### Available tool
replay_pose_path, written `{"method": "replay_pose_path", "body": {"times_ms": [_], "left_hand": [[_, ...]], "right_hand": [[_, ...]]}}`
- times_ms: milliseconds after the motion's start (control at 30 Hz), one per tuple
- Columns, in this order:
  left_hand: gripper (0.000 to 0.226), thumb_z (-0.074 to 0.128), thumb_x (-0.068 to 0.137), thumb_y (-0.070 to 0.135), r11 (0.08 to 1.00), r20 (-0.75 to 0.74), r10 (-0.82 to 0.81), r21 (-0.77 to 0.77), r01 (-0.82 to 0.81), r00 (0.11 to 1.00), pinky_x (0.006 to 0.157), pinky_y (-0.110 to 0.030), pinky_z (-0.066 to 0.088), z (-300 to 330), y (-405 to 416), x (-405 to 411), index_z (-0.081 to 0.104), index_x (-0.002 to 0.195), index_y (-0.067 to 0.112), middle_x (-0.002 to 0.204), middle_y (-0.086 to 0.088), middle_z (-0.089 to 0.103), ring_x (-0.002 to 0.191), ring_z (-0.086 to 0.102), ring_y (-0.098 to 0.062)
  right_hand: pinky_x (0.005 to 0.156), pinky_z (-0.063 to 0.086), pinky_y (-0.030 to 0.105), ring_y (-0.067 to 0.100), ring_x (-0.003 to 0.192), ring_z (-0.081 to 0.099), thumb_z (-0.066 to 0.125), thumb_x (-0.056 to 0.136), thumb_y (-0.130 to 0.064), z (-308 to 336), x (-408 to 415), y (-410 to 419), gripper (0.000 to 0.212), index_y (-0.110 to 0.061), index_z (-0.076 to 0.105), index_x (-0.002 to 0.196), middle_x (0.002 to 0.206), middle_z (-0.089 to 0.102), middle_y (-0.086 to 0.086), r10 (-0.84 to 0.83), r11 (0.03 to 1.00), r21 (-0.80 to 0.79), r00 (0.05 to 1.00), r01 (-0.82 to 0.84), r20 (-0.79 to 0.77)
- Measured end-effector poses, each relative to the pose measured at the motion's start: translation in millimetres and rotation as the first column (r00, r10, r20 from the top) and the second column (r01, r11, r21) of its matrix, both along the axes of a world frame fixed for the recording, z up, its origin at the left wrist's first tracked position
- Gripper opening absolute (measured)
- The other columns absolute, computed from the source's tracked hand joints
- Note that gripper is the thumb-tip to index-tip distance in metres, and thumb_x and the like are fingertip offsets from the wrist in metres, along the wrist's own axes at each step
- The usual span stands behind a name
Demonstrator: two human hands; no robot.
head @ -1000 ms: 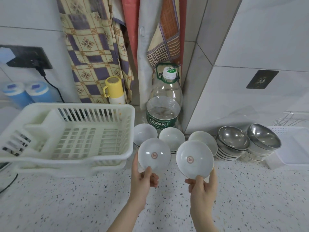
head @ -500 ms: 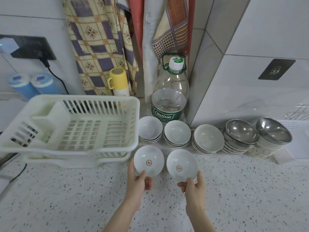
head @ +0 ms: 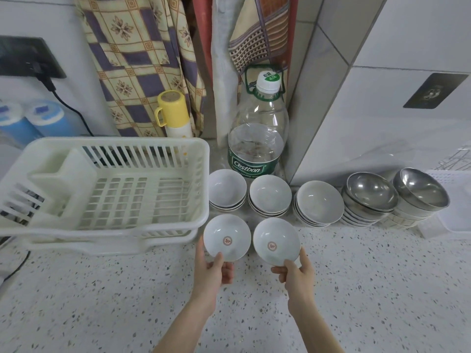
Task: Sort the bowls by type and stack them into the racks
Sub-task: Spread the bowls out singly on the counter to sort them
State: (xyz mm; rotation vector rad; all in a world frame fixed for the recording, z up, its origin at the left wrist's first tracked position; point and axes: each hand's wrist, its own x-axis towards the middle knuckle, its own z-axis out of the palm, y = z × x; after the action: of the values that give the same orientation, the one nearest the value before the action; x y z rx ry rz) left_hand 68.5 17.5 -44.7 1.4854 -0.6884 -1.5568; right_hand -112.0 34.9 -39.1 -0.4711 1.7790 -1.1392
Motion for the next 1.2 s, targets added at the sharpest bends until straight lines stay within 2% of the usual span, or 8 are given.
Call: {"method": "replay_pose_path", "body": {"times_ms": [67,167,267,433,700,833,1067,1200], "left_hand": [[0.062,0.05,0.101,0.007,1.0,-0.009,0.003,0.007,-0.002,1.0,0.049,-0.028,0.05,-0.1,0.1,-0.2,0.03,0.144,0.047,0.071,-0.018,0.065,0.055,0.056,-0.021],[0.061,0.051,0.101,0.009,1.0,-0.013,0.007,0.014,-0.007,1.0,0.05,-0.03,0.051,-0.9,0.3,-0.7,0.031,0.144,0.048,0.071,-0.017,0.067,0.054,0.057,-0.021],[0.06,0.051,0.101,0.01,1.0,-0.014,0.017,0.022,-0.016,1.0,0.05,-0.031,0.051,-1.3,0.4,-1.4,0.031,0.143,0.048,0.07,-0.016,0.067,0.052,0.057,-0.02],[0.056,0.05,0.101,0.009,1.0,-0.034,0.028,0.008,-0.028,0.999,0.05,-0.031,0.051,-1.2,1.2,-3.1,0.036,0.132,0.053,0.068,-0.014,0.068,0.051,0.056,-0.021],[0.061,0.05,0.101,0.01,0.998,-0.032,0.067,0.006,-0.067,0.997,0.05,-0.031,0.051,-6.3,1.6,-6.4,0.031,0.145,0.047,0.068,-0.015,0.068,0.05,0.057,-0.02],[0.062,0.05,0.101,0.01,0.995,-0.024,0.096,-0.002,-0.096,0.995,0.05,-0.031,0.051,-8.0,2.3,-10.2,0.03,0.147,0.047,0.067,-0.014,0.069,0.05,0.057,-0.02],[0.066,0.051,0.1,0.009,0.984,-0.06,0.18,0.014,-0.179,0.982,0.051,-0.028,0.053,-6.6,4.3,-20.9,0.027,0.146,0.049,0.071,-0.016,0.068,0.051,0.057,-0.019],[0.066,0.052,0.099,0.008,0.981,-0.089,0.195,0.025,-0.193,0.977,0.049,-0.028,0.053,-5.7,4.6,-21.3,0.028,0.145,0.048,0.069,-0.016,0.067,0.05,0.058,-0.019]], "right_hand": [[0.039,0.039,0.017,0.004,0.04,0.053,0.046,0.093,0.002,-0.8,0.3,2.1,0.061,-0.034,0.044,0.141,0.084,0.071,0.025,0.009,1.0,-0.004,1.0,-0.009,-0.009],[0.042,0.041,0.02,0.007,0.043,0.054,0.05,0.094,-0.005,-2.2,2.3,4.2,0.058,-0.041,0.042,0.14,0.068,0.073,0.011,0.035,0.999,-0.001,0.999,-0.035,-0.03],[0.047,0.044,0.024,0.015,0.052,0.058,0.053,0.095,-0.01,-3.2,6.2,6.6,0.055,-0.042,0.041,0.139,0.069,0.075,0.005,0.05,0.999,-0.011,0.998,-0.051,-0.03],[0.044,0.044,0.018,0.009,0.04,0.046,0.053,0.097,-0.017,-0.2,10.7,10.3,0.047,-0.052,0.039,0.125,0.071,0.075,0.005,0.067,0.997,-0.024,0.997,-0.068,-0.036],[0.044,0.046,0.017,0.01,0.038,0.045,0.052,0.097,-0.018,1.9,9.4,14.0,0.049,-0.046,0.037,0.134,0.072,0.076,0.0,0.147,0.989,0.003,0.986,-0.147,-0.073],[0.044,0.046,0.018,0.011,0.038,0.045,0.053,0.098,-0.019,1.4,9.9,15.4,0.051,-0.041,0.036,0.14,0.073,0.076,-0.002,0.173,0.985,0.007,0.981,-0.173,-0.087],[0.041,0.043,0.014,0.009,0.038,0.046,0.053,0.097,-0.019,3.6,15.0,17.0,0.048,-0.043,0.035,0.134,0.071,0.075,-0.004,0.162,0.987,-0.004,0.98,-0.163,-0.113],[0.041,0.042,0.015,0.008,0.038,0.048,0.054,0.097,-0.021,2.3,19.2,18.1,0.048,-0.037,0.037,0.138,0.072,0.075,-0.007,0.15,0.989,0.007,0.979,-0.151,-0.136]]}}
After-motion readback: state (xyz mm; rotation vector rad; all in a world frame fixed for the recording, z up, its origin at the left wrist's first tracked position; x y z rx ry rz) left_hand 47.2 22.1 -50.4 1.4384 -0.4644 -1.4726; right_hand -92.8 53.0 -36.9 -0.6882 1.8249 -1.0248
